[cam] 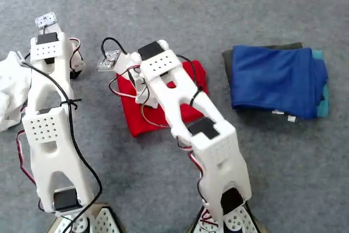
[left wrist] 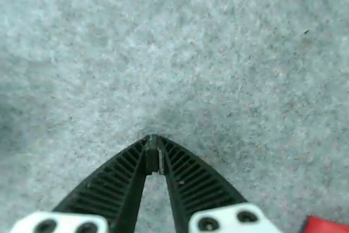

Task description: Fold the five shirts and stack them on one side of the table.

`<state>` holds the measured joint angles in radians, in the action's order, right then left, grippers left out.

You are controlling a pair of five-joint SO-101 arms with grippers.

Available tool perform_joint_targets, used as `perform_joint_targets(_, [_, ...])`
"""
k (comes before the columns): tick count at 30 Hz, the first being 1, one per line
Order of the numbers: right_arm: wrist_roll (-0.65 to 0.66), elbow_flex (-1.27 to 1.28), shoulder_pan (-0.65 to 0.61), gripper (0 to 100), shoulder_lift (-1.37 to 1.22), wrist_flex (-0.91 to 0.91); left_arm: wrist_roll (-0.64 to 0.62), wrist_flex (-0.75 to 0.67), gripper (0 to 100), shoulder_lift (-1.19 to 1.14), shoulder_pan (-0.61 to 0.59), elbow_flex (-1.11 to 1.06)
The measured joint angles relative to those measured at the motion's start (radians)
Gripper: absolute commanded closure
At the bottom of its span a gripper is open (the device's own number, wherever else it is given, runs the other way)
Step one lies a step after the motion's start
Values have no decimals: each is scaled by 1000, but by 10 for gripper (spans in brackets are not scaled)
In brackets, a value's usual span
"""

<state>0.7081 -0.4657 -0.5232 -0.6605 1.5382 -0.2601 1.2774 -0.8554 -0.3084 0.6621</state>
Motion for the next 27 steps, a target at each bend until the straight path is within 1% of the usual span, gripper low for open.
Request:
perform_joint_targets(6, [0, -169, 101, 980, -121, 0, 0, 0, 970, 0, 0, 0])
perform_joint_targets(13, [0, -315, 213, 980, -193, 0, 0, 0, 970, 0, 0, 0])
perform_joint_targets(22, [0, -600, 400, 980, -350, -144, 0, 0, 970, 0, 6, 0])
perform_joint_targets(26, [0, -760, 445, 980, -399, -146, 0, 0, 970, 0, 6, 0])
perform_joint_targets(27, [-3, -801, 450, 980, -405, -121, 0, -2, 970, 0, 6, 0])
